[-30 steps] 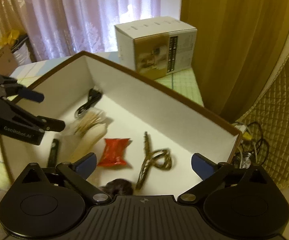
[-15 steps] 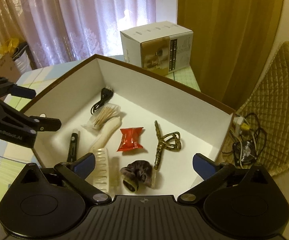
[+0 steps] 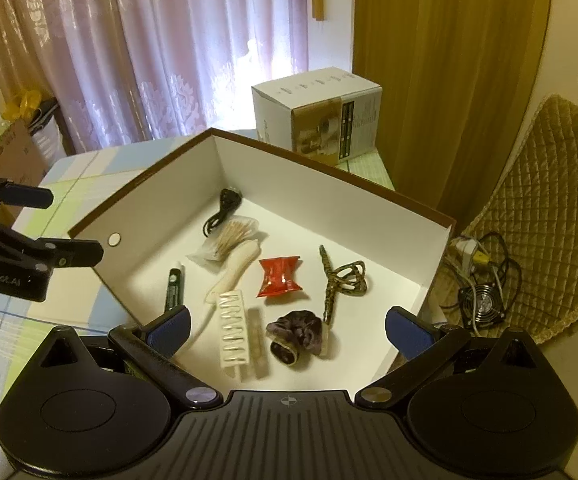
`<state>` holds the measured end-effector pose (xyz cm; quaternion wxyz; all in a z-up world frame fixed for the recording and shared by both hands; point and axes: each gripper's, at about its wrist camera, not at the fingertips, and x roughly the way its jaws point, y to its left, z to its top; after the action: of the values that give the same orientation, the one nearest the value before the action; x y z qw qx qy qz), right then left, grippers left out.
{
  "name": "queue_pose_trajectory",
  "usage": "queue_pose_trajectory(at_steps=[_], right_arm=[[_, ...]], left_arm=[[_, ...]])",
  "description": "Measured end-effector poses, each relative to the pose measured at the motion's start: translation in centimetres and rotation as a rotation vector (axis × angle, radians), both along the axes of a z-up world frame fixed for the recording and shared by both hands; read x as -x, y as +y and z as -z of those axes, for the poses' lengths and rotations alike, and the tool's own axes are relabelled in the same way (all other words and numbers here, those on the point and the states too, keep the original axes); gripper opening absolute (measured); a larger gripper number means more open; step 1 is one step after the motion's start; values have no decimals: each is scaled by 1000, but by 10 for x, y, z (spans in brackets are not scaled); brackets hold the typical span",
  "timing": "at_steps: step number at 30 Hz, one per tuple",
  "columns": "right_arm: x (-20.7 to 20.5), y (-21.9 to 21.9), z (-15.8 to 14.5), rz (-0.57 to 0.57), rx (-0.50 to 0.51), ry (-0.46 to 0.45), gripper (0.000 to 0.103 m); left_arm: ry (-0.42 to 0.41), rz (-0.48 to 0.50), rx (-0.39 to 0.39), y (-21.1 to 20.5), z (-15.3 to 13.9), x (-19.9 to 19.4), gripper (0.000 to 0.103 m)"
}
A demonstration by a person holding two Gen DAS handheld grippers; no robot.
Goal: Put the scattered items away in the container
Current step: 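Move both tools back toward the toothpick box and white bottle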
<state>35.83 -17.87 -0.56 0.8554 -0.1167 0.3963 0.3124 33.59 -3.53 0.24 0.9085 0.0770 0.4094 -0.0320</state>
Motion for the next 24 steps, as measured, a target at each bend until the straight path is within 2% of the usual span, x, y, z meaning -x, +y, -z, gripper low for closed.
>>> queue_pose_trajectory(at_steps=[17, 24], right_arm=[[62, -7, -9, -17, -29, -32, 101], [95, -7, 4, -50, -31, -14, 101]], left_arm=[[-28, -40, 65, 16, -11, 79, 96], [-32, -60, 41, 20, -5, 112, 96]])
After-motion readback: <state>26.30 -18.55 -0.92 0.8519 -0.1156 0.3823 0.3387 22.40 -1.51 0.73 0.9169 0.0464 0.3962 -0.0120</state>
